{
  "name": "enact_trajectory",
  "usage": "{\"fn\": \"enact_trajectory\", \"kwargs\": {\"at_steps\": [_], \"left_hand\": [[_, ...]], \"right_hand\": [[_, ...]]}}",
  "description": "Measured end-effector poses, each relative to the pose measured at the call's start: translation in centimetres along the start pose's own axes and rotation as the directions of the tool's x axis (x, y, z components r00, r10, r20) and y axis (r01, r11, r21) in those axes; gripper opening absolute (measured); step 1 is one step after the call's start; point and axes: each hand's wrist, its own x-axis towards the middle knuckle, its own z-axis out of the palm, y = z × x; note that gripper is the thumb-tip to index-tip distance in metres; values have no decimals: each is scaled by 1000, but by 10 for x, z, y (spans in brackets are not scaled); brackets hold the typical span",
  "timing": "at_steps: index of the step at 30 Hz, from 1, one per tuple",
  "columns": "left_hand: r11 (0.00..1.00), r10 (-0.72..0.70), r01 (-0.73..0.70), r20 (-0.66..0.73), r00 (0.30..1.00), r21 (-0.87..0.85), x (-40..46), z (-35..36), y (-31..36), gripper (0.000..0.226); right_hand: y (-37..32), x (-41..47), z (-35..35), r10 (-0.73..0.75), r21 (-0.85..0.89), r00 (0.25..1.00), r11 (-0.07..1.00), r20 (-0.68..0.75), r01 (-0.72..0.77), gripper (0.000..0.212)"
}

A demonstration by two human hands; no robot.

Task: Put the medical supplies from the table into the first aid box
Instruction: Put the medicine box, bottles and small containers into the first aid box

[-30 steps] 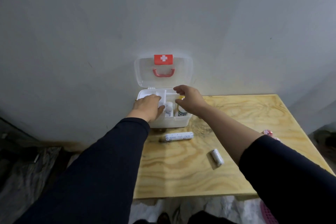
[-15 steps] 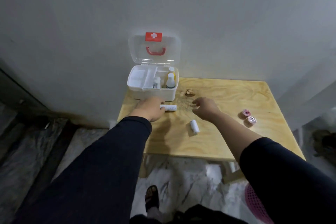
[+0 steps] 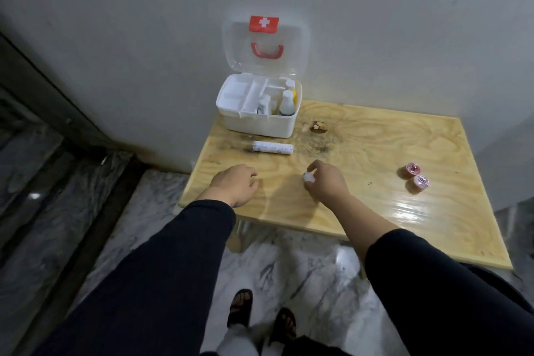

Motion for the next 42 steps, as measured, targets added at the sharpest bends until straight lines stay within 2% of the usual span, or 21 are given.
{"fn": "enact_trajectory", "kwargs": {"at_steps": [3, 6, 11, 21, 24, 29, 32, 35, 38, 42], "left_hand": [[1000, -27, 27, -3, 1000, -11, 0, 0, -10, 45], [998, -50, 50, -23, 998, -30, 2, -4, -20, 45], [997, -68, 65, -58, 996, -48, 13, -17, -36, 45], [998, -60, 59, -81, 995, -17, 44, -42, -78, 46], [997, -67, 69, -107, 992, 18, 61, -55, -91, 44], [996, -76, 81, -126, 989, 31, 88, -78, -104, 42], [998, -50, 42, -160, 986, -55, 104, -94, -104, 43], [991, 5, -29, -183, 983, -132, 120, -107, -99, 41], [984, 41, -70, -180, 983, -161, 129, -115, -95, 44], [977, 68, -94, -142, 988, -191, 138, -115, -100, 64]], "right_hand": [[-15, 6, 6, -55, -38, 998, 998, 45, 56, 34], [-38, 15, 8, -170, -138, 984, 975, 57, 176, 39], [-74, 33, 6, -328, -254, 943, 909, 50, 329, 33], [-96, 63, 25, -311, -455, 948, 836, 68, 307, 44], [-95, 64, 30, -283, -434, 957, 857, 55, 278, 51], [-103, 53, 41, -216, -384, 976, 902, -8, 196, 45], [-126, 49, 33, -243, -271, 964, 940, -111, 206, 44], [-155, 48, 12, -275, -157, 921, 958, -278, 239, 34], [-185, 57, -6, -105, -26, 924, 994, -369, 103, 25], [-215, 92, -23, 133, 112, 917, 989, -377, -97, 26]]}}
